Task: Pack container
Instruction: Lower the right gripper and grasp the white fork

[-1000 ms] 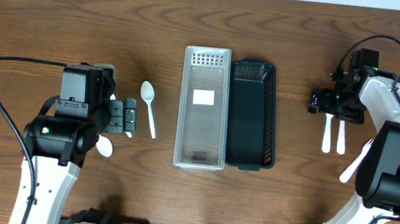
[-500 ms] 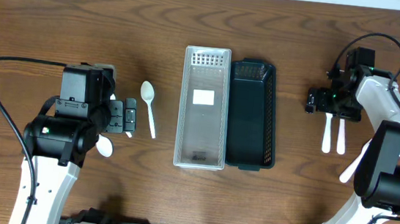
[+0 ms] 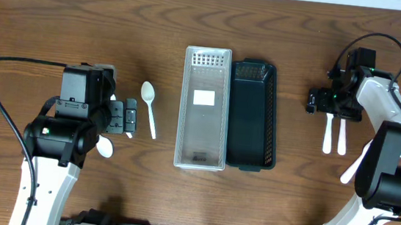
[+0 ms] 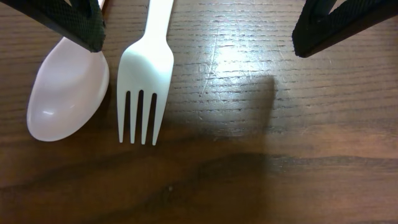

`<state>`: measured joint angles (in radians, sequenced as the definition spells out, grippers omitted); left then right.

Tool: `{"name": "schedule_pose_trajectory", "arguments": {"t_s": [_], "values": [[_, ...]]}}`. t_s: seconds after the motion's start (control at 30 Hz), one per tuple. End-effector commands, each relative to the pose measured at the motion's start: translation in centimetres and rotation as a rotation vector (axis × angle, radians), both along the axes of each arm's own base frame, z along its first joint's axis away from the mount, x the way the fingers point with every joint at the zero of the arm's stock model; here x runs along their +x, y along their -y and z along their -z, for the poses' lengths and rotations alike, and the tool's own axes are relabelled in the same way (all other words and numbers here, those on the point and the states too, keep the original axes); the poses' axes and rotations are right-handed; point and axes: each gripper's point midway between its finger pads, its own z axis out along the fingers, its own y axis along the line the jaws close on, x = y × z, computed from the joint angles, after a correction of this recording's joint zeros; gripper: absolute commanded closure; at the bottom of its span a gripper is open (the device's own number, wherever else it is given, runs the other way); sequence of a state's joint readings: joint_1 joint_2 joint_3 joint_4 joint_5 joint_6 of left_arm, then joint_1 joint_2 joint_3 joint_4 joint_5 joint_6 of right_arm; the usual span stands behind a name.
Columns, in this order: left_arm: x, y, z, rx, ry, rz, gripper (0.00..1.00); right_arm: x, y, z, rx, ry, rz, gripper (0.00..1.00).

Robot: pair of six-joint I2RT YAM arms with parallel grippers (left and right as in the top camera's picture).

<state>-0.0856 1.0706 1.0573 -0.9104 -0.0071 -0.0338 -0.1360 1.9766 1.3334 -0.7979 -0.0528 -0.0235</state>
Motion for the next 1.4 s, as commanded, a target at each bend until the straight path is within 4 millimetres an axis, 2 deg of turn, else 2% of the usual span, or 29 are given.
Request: {"name": "schedule_pose_trajectory", "arguments": {"t_s": [0.0,0.23,0.57,0.8,0.9,1.03,1.2,1.37], "values": [[0.2,-0.3,-0.6,0.001,0.015,-0.023,0.02,-0.3,-0.4,0.4,0.007,-0.011,-0.026,0.01],[0.2,-0.3,-0.6,0.001,0.013,-0.023,0.02,-0.3,-0.4,0.5,0.007,-0.014,-0.026,0.01],[0.2,-0.3,-0.6,0.001,0.012,-0.023,0.02,-1.3,-0.6,3.7,0.019,-0.099,-0.027,0.01],[0.2,-0.3,-0.6,0.002,0.013,-0.023,0.02,-0.8,-0.6,4.0,0.017,-0.083,-0.028,0.01],[0.2,-0.3,-0.6,0.001,0.013,-0.023,0.02,-0.7,-0.6,4.0,0.017,-0.079,-0.024,0.05],[0.2,-0.3,-0.6,0.002,0.012,-0.023,0.02,-0.4,-0.5,3.9,0.014,-0.063,-0.024,0.21],[0.2,-0.3,-0.6,0.001,0.013,-0.023,0.02,0.3,-0.4,3.9,0.011,-0.037,-0.024,0.22],[0.2,-0.3,-0.6,0.001,0.012,-0.023,0.02,0.9,-0.3,3.8,0.007,-0.014,-0.024,0.28]]}}
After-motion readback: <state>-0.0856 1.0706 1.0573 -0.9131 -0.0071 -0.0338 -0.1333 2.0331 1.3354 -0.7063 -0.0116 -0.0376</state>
